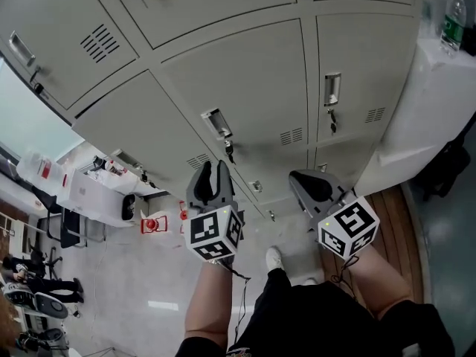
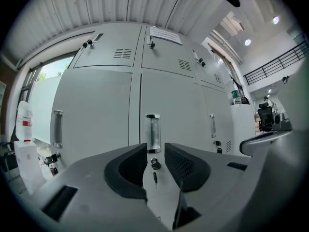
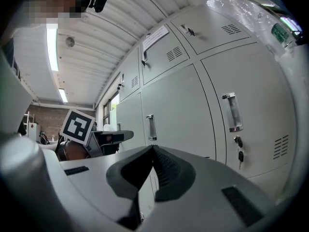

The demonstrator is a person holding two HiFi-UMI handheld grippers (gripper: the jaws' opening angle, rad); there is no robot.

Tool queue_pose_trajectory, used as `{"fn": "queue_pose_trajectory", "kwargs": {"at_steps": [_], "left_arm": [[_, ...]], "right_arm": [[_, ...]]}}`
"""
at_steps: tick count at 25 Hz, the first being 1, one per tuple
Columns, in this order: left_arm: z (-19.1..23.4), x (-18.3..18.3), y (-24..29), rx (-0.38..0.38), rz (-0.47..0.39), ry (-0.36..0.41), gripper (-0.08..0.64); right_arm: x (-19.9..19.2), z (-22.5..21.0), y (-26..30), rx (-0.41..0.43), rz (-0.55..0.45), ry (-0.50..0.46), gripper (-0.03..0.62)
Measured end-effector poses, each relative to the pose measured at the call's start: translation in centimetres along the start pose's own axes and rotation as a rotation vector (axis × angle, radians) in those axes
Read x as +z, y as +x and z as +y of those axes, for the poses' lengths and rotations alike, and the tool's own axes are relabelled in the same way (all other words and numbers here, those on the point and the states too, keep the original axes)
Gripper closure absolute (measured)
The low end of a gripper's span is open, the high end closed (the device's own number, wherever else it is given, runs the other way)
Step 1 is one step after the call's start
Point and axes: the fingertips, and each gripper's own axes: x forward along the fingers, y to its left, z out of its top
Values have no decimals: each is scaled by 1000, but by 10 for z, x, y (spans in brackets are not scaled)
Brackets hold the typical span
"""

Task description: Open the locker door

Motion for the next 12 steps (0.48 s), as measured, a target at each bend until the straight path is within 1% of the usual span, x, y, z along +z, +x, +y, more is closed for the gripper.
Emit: {"fn": "queue_pose_trajectory", "kwargs": {"at_steps": [3, 6, 12], "left_arm": [[10, 0, 21, 6, 8, 0, 436], [13, -2, 39, -3, 18, 3, 419], [22, 0, 68, 3, 11, -6, 360]], "right_arm": [[-2, -7, 8, -16, 8, 4, 538], [-6, -13, 14, -34, 22, 10, 538], [-9, -27, 22, -68, 41, 18, 538]]}}
